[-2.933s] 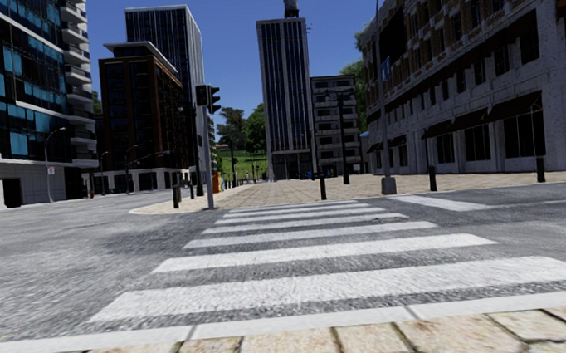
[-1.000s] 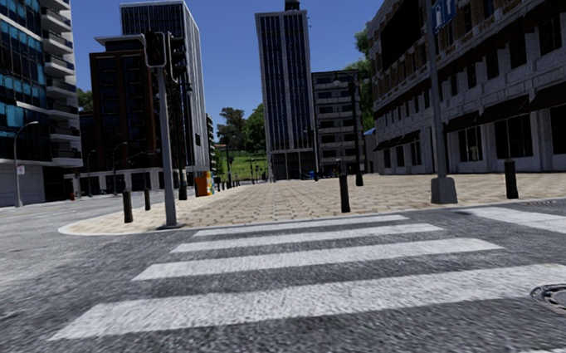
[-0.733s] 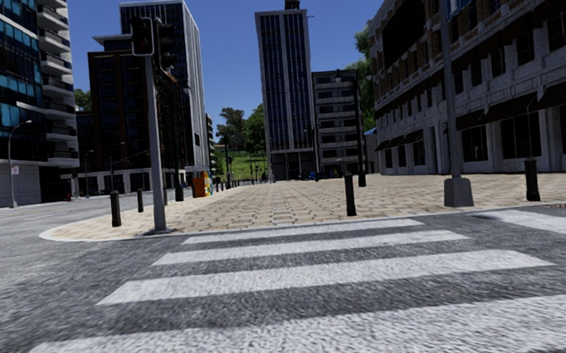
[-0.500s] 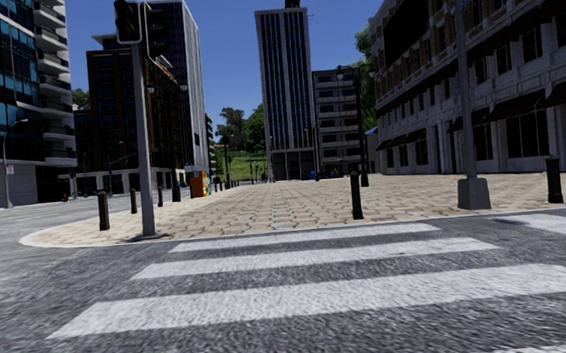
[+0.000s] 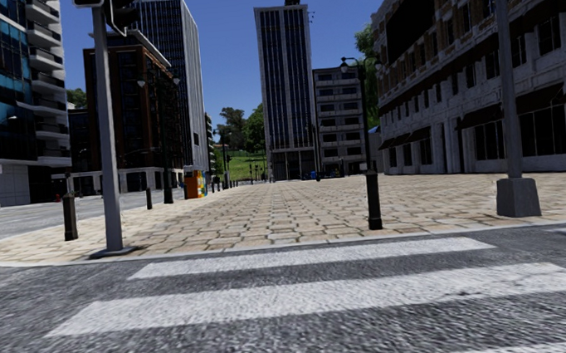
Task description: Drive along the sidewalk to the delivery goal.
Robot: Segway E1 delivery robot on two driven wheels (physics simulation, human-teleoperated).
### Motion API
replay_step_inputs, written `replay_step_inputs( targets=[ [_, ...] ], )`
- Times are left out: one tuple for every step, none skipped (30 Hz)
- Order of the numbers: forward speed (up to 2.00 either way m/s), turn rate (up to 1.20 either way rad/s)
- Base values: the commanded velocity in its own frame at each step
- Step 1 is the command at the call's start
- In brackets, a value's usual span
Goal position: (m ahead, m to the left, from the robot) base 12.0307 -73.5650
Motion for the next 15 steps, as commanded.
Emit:
replay_step_inputs(
  targets=[
    [2.00,0.00],
    [2.00,0.00],
    [2.00,0.00],
    [2.00,0.00],
    [2.00,0.00],
    [2.00,0.00],
    [2.00,0.00],
    [2.00,0.00],
    [2.00,0.00],
    [2.00,0.00],
    [2.00,0.00],
    [2.00,0.00],
    [2.00,0.00],
    [2.00,0.00],
    [2.00,0.00]
  ],
)
